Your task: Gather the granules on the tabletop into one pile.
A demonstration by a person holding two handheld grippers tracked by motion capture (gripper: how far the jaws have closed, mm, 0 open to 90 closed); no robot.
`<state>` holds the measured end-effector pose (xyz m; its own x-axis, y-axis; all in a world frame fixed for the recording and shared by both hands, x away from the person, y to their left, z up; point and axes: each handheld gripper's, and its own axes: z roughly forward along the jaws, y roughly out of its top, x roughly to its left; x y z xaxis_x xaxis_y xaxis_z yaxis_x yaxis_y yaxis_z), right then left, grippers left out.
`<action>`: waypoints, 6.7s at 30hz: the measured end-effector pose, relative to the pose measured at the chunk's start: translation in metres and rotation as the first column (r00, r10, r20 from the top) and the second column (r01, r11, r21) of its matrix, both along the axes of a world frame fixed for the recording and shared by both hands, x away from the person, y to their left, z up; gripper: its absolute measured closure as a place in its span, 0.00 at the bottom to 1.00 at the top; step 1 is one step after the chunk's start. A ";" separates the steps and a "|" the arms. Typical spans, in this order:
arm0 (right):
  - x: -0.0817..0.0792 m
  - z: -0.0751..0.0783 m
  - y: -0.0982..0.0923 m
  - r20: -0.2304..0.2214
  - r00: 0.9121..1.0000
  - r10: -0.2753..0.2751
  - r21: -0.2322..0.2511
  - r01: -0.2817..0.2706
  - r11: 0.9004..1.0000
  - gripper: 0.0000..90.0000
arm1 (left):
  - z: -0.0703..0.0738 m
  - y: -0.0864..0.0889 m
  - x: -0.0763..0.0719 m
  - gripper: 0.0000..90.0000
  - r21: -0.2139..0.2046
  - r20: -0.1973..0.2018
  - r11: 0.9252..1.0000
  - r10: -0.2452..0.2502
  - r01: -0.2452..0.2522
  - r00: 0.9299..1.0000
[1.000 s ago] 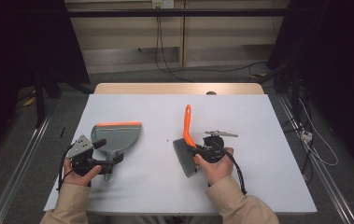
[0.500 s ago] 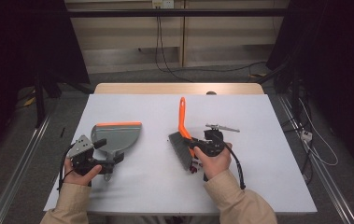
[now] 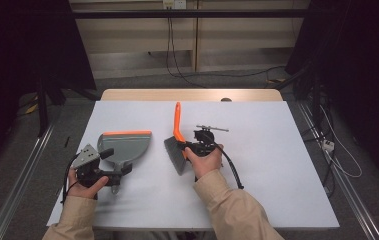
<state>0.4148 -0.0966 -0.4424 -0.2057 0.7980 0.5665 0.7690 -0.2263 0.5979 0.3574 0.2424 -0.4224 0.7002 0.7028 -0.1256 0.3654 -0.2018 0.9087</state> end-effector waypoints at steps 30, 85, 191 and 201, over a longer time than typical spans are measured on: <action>-0.046 0.005 -0.068 -0.018 0.999 -0.044 0.037 0.044 0.998 0.79 | 0.001 -0.005 -0.002 0.07 0.014 0.008 1.000 -0.005 0.005 1.000; 0.018 0.011 -0.081 0.218 0.579 0.786 -0.269 -0.738 0.619 0.79 | -0.002 -0.001 0.002 0.07 0.003 -0.010 1.000 0.018 -0.018 1.000; 0.026 0.017 -0.083 0.422 0.691 0.586 -0.533 -0.334 0.778 0.79 | 0.000 -0.001 0.002 0.07 0.001 -0.004 1.000 0.013 -0.013 1.000; 0.021 0.009 -0.077 0.367 0.502 0.783 -0.614 -0.502 0.610 0.79 | 0.000 0.000 0.001 0.07 0.001 -0.002 1.000 0.015 -0.015 1.000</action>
<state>0.4353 -0.1741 -0.4331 -0.9027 0.3955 -0.1696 0.0782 0.5382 0.8392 0.3585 0.2425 -0.4222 0.6895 0.7132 -0.1260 0.3701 -0.1975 0.9077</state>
